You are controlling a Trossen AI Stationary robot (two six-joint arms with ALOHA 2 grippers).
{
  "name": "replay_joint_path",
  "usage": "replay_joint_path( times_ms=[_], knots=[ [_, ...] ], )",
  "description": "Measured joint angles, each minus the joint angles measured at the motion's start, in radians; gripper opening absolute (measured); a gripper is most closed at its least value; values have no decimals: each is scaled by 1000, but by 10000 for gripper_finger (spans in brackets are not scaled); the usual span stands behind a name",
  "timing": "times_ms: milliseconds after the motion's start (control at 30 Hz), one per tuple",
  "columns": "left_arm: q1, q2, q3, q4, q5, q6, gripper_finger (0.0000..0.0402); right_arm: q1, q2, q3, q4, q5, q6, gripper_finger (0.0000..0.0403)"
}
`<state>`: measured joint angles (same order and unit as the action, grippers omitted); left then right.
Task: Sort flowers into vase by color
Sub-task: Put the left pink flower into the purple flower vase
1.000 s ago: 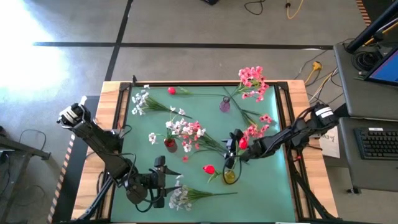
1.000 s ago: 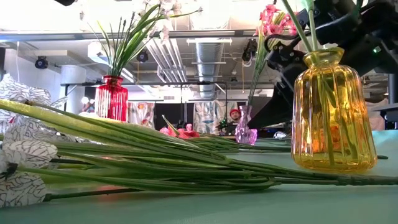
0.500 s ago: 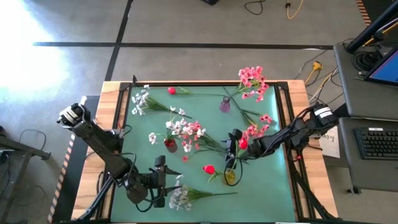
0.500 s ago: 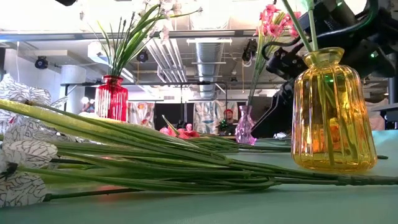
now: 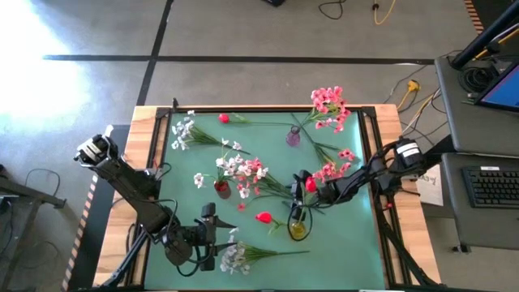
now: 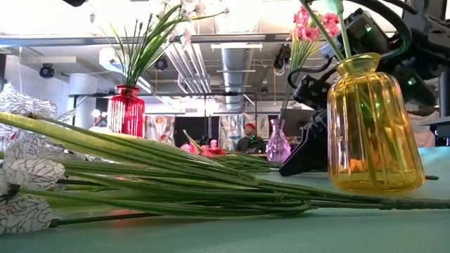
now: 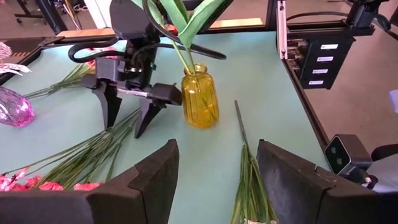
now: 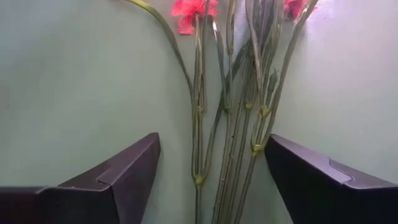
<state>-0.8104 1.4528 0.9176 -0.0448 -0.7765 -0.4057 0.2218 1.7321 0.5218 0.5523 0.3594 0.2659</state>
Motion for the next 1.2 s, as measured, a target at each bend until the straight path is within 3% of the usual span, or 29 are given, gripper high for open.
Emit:
replay_joint_path(
  times_ms=[800,1200],
  knots=[
    [1,-14,0,11,0,-3,204,-4,-109,-43,-112,-18,-71,18],
    [1,-14,0,19,0,4,204,-5,-415,-48,-414,35,-58,13]
  ],
)
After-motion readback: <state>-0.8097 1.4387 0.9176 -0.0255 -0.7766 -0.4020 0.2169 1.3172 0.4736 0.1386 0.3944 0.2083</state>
